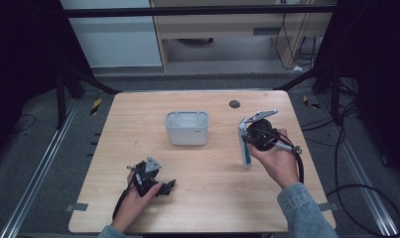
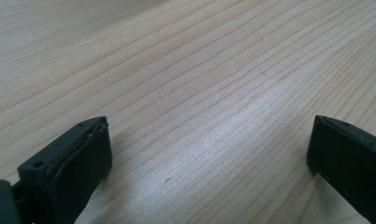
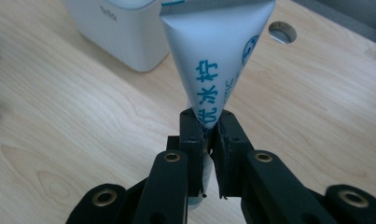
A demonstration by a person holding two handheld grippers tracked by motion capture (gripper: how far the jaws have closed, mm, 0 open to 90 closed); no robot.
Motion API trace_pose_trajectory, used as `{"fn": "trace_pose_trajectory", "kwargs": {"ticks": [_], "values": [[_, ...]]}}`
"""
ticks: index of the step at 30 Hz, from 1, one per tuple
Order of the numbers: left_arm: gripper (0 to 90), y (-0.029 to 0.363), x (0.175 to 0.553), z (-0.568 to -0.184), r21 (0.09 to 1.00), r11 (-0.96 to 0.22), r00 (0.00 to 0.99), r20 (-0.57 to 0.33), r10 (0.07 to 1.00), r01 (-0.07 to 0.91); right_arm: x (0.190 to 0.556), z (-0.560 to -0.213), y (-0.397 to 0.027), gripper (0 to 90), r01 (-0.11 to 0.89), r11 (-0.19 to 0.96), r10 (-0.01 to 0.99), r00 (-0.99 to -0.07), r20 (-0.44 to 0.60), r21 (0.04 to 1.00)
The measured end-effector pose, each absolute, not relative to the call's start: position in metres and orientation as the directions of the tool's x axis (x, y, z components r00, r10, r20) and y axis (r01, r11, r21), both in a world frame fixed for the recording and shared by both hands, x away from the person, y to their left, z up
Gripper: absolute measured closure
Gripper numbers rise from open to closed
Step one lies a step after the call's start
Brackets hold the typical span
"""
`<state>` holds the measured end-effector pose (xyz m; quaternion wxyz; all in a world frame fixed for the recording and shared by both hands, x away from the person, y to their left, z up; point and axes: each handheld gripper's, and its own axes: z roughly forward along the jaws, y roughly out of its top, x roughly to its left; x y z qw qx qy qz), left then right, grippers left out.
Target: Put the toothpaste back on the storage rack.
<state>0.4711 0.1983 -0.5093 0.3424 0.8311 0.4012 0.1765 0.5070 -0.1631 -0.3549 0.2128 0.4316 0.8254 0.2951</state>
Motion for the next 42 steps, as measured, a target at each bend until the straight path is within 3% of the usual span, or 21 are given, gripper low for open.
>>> {"fn": "trace_pose_trajectory", "kwargs": {"ticks": [12,42], "values": [[0.0,0.198,0.471,-0.509,0.711,-0.444,0.616,0.018,0.788,0.546,0.511,-0.345,-0.156,82.7,0.519,0.404,0.843,-0.532,-0.085,0.753],[0.0,0.198,0.471,-0.509,0.712,-0.44,0.614,0.017,0.789,0.546,0.522,-0.331,-0.111,82.6,0.422,0.348,0.842,-0.533,-0.081,0.837]]}}
